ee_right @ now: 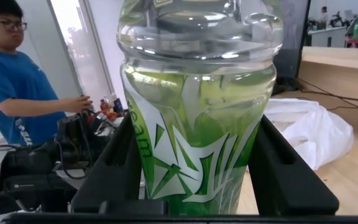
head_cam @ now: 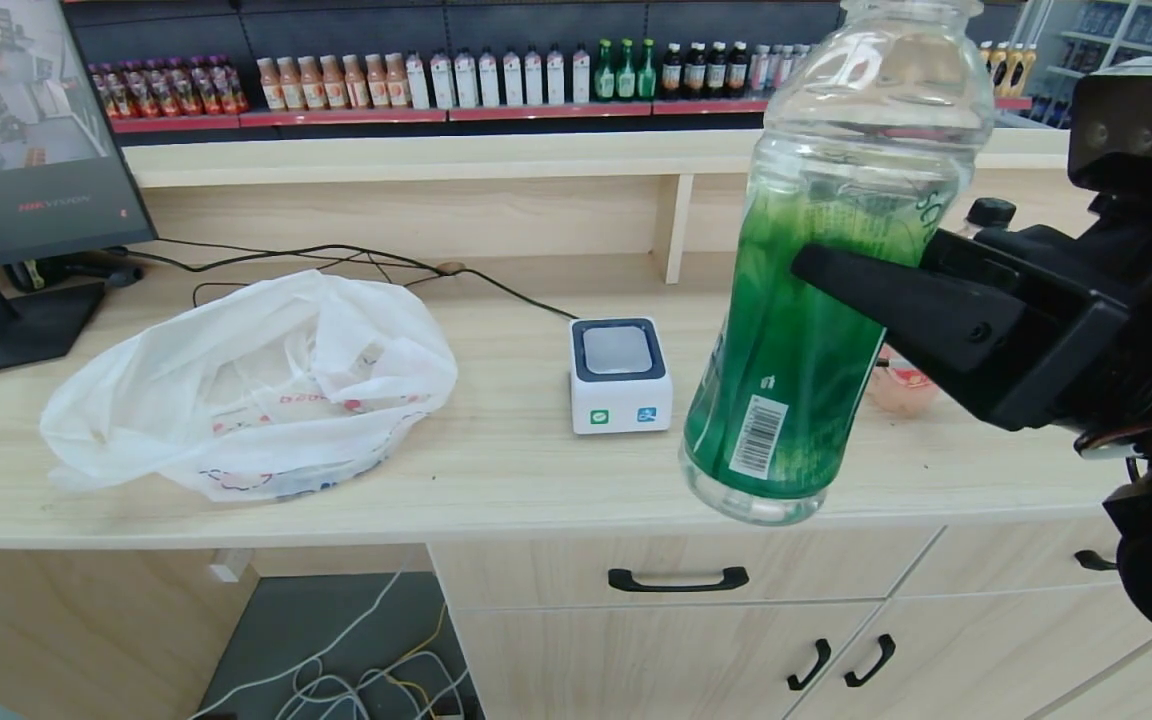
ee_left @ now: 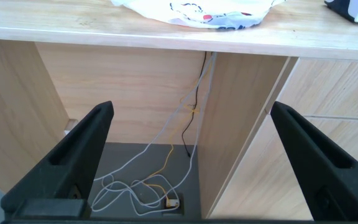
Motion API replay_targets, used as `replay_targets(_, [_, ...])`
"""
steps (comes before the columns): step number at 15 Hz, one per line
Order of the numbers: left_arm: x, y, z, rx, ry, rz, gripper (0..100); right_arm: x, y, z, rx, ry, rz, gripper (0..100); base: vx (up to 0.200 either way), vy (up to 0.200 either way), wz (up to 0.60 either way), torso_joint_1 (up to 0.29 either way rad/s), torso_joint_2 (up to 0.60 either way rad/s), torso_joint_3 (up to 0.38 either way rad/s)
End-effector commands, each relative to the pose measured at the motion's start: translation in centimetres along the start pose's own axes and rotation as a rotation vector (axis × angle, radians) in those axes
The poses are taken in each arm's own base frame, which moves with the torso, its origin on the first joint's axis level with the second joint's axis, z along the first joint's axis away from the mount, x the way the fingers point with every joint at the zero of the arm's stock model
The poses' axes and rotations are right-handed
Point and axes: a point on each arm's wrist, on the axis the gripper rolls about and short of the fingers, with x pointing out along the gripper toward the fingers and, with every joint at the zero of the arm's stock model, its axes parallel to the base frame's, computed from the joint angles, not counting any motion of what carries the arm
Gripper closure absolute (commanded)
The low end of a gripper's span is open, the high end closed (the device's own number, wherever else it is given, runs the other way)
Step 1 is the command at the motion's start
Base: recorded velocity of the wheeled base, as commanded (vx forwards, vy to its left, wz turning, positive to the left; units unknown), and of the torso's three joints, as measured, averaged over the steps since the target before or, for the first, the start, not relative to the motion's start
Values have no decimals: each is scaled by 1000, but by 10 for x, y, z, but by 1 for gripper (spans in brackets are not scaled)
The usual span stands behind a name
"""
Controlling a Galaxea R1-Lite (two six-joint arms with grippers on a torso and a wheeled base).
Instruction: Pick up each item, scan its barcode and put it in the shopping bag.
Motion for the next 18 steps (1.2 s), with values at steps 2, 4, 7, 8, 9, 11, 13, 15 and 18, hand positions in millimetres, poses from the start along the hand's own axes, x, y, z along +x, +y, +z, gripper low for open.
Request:
replay_targets(2, [0,0,0,0,0,0,0,-16,-18,-6,-99,24,-81,100,0,0,0,0,0,0])
replay_targets(4, [0,0,0,0,0,0,0,-30,-23,-10,-200,33,-177,100,0,0,0,0,0,0])
replay_targets(7, [0,0,0,0,0,0,0,-35,-24,-15,-334,-15,-428,100,0,0,0,0,0,0])
replay_targets(8, [0,0,0,0,0,0,0,-36,-26,-14,-381,-40,-536,100,0,0,0,0,0,0])
replay_targets(9, [0,0,0,0,0,0,0,-38,-28,-13,-423,-64,-660,100,0,0,0,0,0,0])
replay_targets(11, [0,0,0,0,0,0,0,-41,-28,-10,-462,-106,-849,100,0,0,0,0,0,0])
replay_targets(13, [0,0,0,2,0,0,0,-44,-27,-8,-467,-130,-950,100,0,0,0,0,0,0])
replay_targets(15, [0,0,0,2,0,-1,0,-47,-25,-8,-462,-143,-981,100,0,0,0,0,0,0])
replay_targets(18, [0,0,0,2,1,-1,0,-47,-23,-11,-452,-130,-968,100,0,0,0,0,0,0])
